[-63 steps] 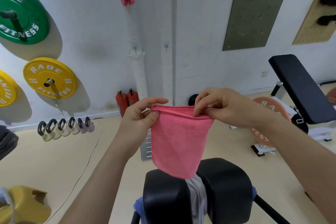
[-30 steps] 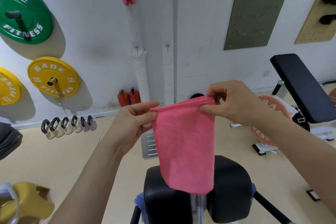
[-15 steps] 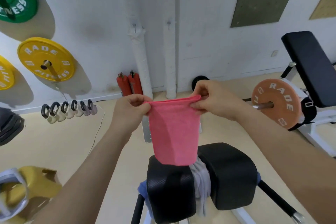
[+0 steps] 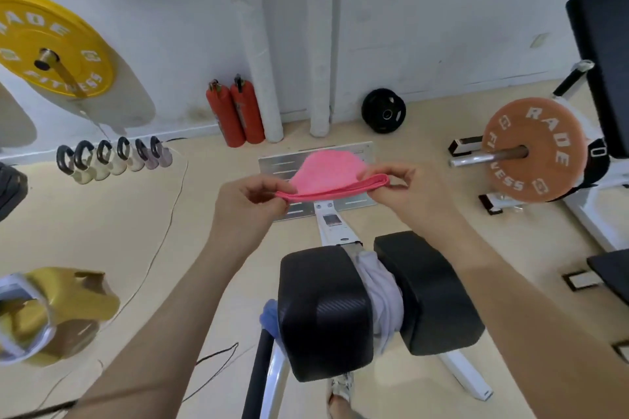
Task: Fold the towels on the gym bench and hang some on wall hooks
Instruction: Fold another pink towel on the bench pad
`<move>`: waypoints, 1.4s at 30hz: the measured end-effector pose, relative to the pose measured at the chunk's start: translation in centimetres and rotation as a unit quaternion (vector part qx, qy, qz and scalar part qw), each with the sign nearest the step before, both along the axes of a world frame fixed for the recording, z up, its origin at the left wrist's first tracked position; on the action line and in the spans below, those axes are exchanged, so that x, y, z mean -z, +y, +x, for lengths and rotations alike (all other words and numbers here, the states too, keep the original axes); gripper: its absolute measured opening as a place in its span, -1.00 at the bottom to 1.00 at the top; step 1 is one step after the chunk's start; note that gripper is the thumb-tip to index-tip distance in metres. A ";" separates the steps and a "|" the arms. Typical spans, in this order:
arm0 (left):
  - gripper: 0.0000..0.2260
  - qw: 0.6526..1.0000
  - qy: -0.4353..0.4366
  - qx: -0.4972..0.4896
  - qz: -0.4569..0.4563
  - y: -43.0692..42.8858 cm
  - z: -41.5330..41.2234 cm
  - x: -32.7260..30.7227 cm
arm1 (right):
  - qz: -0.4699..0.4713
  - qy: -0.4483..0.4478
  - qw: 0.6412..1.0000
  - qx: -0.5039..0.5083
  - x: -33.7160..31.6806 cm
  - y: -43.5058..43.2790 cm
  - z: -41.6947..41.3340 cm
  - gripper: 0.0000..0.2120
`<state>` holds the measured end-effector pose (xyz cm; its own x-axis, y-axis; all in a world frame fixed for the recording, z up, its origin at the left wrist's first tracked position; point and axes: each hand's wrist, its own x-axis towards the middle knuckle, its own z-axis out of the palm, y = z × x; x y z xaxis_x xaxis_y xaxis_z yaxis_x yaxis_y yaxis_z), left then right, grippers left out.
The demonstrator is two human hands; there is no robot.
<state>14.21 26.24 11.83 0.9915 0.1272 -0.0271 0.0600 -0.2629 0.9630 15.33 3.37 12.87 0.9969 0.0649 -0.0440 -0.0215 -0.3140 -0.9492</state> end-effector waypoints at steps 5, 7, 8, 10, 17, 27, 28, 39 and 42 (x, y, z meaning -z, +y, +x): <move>-0.60 0.983 0.117 0.092 0.111 0.8 -7.1 11.4 | -0.146 0.110 0.983 0.005 13.1 0.4 -7.4 -0.87; -0.52 0.972 0.151 0.122 0.130 1.0 -10.1 15.5 | -0.142 0.160 0.976 -0.025 17.1 0.4 -10.7 -0.86; -0.50 0.969 0.162 0.129 0.134 1.0 -11.4 17.1 | -0.143 0.189 0.971 -0.031 18.5 0.5 -12.0 -0.81; -0.50 0.965 0.187 0.136 0.126 0.7 -13.6 19.3 | -0.162 0.245 0.956 -0.018 20.5 0.4 -14.0 -0.76; -0.53 0.940 0.215 0.196 0.176 0.6 -17.2 21.7 | -0.174 0.265 0.948 -0.016 22.5 0.7 -18.3 -0.66; -0.70 0.968 0.209 0.025 0.140 0.4 -8.3 18.5 | -0.280 0.148 0.948 -0.019 21.7 1.7 -12.6 -0.71; -0.74 0.967 0.212 0.004 0.141 0.5 -6.9 18.7 | -0.288 0.135 0.948 -0.031 21.6 2.1 -11.3 -0.73; -0.69 0.890 0.375 0.038 0.257 0.1 1.2 24.2 | -0.386 0.196 0.885 -0.172 22.3 5.1 -1.0 -0.30; -0.71 0.891 0.400 0.019 0.216 -0.4 1.8 24.3 | -0.292 0.280 0.899 -0.169 22.3 4.6 0.5 -0.21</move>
